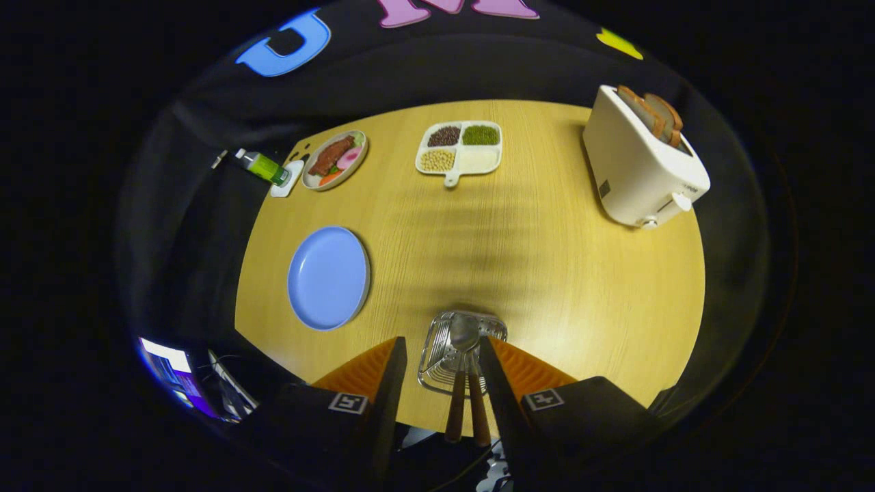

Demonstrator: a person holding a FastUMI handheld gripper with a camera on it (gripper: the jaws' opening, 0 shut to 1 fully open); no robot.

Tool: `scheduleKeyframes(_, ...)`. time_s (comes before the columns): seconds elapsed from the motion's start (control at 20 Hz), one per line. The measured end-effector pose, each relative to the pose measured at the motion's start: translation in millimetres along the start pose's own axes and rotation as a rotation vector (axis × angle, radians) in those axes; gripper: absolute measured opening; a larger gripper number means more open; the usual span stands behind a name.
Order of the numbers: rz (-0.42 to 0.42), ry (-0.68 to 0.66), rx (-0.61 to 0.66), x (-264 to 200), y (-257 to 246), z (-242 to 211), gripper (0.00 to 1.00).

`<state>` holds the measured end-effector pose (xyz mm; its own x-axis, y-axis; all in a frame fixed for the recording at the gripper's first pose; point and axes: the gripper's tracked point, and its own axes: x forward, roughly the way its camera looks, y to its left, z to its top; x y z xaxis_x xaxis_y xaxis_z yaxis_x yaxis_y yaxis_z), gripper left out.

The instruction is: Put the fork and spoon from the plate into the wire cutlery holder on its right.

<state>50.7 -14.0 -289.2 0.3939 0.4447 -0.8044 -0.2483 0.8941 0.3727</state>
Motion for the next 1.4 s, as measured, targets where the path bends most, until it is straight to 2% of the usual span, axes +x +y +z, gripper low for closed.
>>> scheduleKeyframes(0.25, 0.002, -0.264, -0.153, -48.6, 13.2, 22.4, 0.92)
scheduleKeyframes(0.35, -0.008, -0.356, -0.19, -71.8, 15.0, 33.1, 0.94)
scheduleKeyframes(0.8, -0.001, -0.674, -0.23, -159.7, 23.4, 65.0, 0.98)
scheduleKeyframes(1.1, 0.002, -0.776, -0.206, -197.9, 21.6, 66.4, 0.98)
scheduleKeyframes(1.4, 0.0, -0.887, -0.214, -211.9, 24.1, 68.4, 0.98)
